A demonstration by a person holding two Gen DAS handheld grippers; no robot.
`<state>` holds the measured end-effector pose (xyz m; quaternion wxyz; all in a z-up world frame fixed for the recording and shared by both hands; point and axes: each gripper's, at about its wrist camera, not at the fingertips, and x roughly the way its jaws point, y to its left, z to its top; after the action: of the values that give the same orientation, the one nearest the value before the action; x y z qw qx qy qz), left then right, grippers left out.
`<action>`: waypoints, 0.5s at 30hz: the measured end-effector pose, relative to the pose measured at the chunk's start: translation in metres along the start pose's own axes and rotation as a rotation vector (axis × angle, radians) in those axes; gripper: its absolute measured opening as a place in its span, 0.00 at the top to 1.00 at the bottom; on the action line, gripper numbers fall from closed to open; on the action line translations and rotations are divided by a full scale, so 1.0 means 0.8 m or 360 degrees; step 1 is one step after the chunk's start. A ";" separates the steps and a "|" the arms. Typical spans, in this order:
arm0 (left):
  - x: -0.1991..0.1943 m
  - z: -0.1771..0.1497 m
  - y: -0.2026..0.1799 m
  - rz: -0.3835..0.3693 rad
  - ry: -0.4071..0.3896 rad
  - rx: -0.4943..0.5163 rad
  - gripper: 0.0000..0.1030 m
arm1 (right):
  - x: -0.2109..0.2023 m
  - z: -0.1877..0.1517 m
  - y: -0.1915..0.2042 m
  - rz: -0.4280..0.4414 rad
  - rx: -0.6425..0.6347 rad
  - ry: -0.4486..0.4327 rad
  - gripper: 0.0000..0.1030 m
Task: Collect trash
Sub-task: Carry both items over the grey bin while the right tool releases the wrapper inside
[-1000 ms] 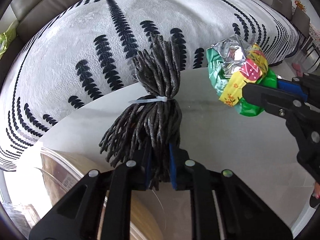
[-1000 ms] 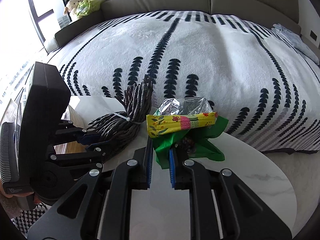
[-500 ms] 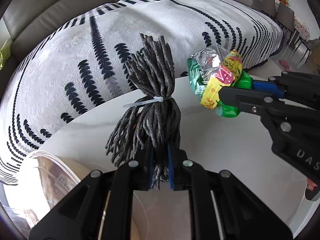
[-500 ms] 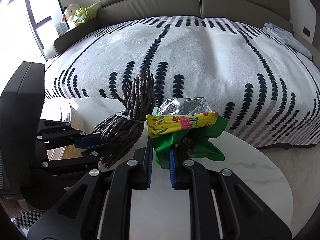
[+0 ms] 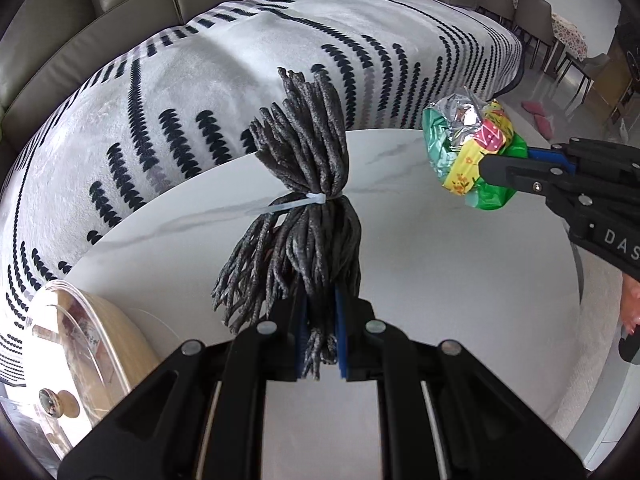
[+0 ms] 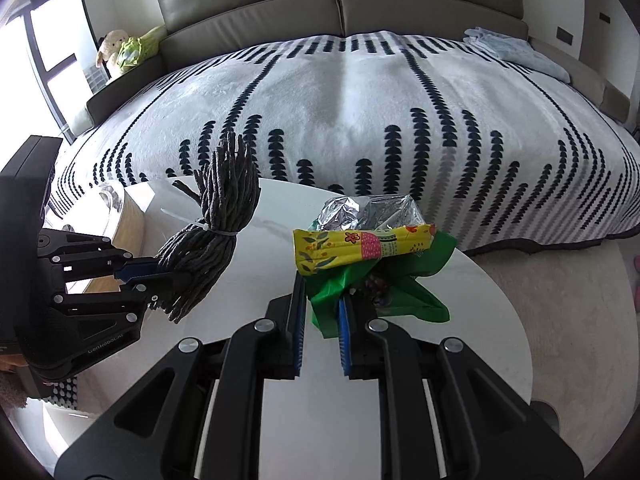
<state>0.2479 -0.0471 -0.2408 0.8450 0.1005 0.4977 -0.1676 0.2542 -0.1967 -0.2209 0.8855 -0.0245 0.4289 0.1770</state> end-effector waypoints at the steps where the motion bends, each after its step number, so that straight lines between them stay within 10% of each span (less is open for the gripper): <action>1: -0.001 0.001 -0.016 -0.0020 -0.0002 0.0020 0.88 | -0.010 -0.008 -0.010 -0.0017 0.0011 -0.0003 0.87; 15: 0.002 0.029 -0.250 -0.0351 -0.0050 0.0326 0.88 | -0.159 -0.132 -0.174 -0.0337 0.0332 -0.0043 0.87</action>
<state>0.1910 -0.2398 -0.2314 0.8146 0.1280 0.4727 -0.3109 0.1492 -0.3850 -0.2053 0.9026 0.0249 0.4281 0.0374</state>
